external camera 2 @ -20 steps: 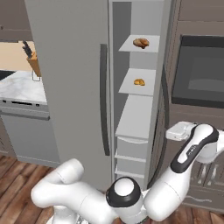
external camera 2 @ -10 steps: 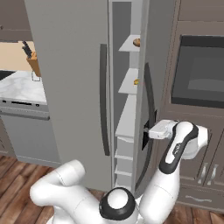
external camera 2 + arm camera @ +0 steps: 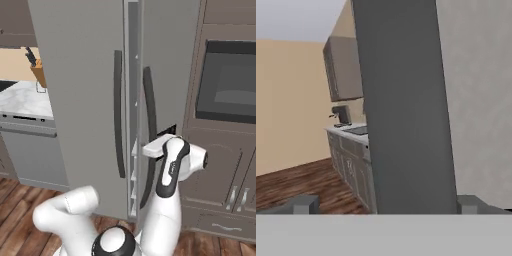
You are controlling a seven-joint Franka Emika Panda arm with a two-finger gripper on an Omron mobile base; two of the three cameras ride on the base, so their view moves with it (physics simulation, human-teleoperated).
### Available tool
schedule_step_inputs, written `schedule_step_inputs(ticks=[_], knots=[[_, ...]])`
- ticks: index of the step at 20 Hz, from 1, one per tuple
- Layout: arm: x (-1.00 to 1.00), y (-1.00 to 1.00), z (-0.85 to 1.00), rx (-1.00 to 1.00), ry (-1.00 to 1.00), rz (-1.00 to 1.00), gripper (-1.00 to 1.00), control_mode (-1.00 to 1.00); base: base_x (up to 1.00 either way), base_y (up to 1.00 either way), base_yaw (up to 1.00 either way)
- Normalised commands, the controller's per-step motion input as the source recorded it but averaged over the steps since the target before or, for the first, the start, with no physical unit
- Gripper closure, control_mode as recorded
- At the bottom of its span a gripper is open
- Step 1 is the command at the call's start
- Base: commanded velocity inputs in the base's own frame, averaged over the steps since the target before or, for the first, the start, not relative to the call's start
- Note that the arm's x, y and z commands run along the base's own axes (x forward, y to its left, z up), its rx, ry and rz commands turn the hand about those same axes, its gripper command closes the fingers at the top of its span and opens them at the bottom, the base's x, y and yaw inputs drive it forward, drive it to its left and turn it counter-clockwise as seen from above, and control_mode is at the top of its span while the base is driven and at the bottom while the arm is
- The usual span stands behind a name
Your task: There's a chicken drumstick in the fridge that needs to be moved to the freezer for freezing. Pick up the chicken drumstick from the fridge, place it on any shelf in the freezer, and close the fridge and freezer doors when done.
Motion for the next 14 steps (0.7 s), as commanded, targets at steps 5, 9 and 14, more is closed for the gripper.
schedule_step_inputs(ticks=[5,9,14], knots=[[0.13,1.00,0.00,0.00,-0.05,-0.19,-1.00,-1.00,0.00,0.00,0.00],[0.37,1.00,0.00,-0.02,0.02,-0.16,-1.00,-1.00,0.00,0.00,0.00],[0.59,1.00,0.00,-0.01,0.16,-0.08,-1.00,-1.00,0.00,0.00,0.00]])
